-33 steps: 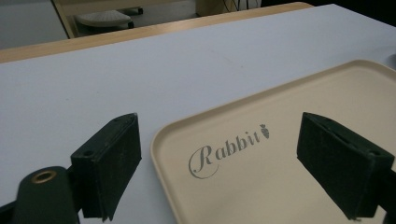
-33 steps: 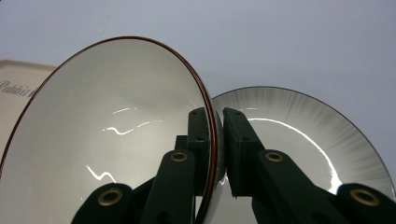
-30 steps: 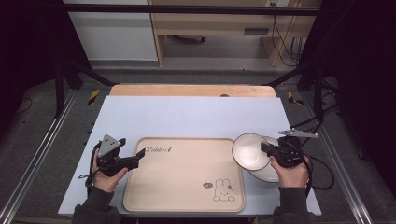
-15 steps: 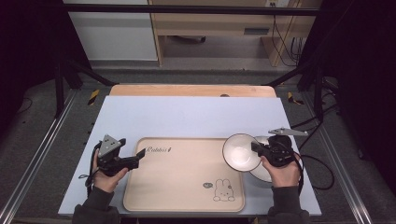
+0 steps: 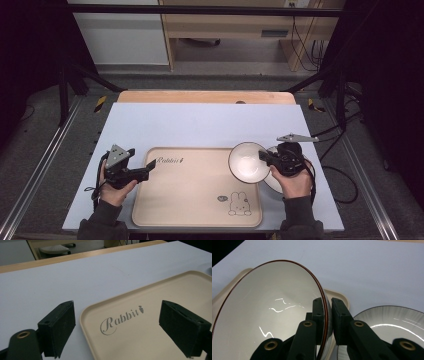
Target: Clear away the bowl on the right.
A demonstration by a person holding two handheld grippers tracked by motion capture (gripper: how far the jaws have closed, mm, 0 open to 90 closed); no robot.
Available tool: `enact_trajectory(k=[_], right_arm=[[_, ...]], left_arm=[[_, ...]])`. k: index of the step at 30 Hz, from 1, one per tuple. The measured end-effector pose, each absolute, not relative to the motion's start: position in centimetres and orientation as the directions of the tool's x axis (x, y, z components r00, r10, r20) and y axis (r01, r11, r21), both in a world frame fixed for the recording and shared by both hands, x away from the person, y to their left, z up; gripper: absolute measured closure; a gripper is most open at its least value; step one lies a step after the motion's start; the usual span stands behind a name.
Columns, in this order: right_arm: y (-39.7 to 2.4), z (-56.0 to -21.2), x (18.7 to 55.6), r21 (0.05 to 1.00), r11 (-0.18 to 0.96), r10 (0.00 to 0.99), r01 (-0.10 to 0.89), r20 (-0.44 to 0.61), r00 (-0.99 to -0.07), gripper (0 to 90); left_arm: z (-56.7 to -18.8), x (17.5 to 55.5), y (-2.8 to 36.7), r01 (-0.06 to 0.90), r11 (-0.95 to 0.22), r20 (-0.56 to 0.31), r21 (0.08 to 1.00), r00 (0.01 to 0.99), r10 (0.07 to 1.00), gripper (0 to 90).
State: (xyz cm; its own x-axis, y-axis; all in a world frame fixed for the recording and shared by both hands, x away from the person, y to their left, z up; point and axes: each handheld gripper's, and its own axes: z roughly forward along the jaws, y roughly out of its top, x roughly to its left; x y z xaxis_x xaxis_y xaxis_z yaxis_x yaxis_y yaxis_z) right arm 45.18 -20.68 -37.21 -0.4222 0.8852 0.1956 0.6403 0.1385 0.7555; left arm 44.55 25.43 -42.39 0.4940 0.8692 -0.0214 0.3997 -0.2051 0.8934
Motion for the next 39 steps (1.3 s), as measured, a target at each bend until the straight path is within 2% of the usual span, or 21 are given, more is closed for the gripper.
enact_trajectory(k=[18,39], right_arm=[[-17.2,-36.6,46.6,0.773,0.182,0.835,0.608,0.205,-0.511,81.4],[-13.4,-36.5,48.5,0.766,0.212,0.801,0.606,0.219,-0.557,81.4]], left_arm=[[-42.4,44.6,25.5,0.399,-0.208,-0.018,0.893,0.494,0.869,13.3],[-42.4,44.5,25.5,0.398,-0.210,-0.014,0.893,0.492,0.870,13.3]])
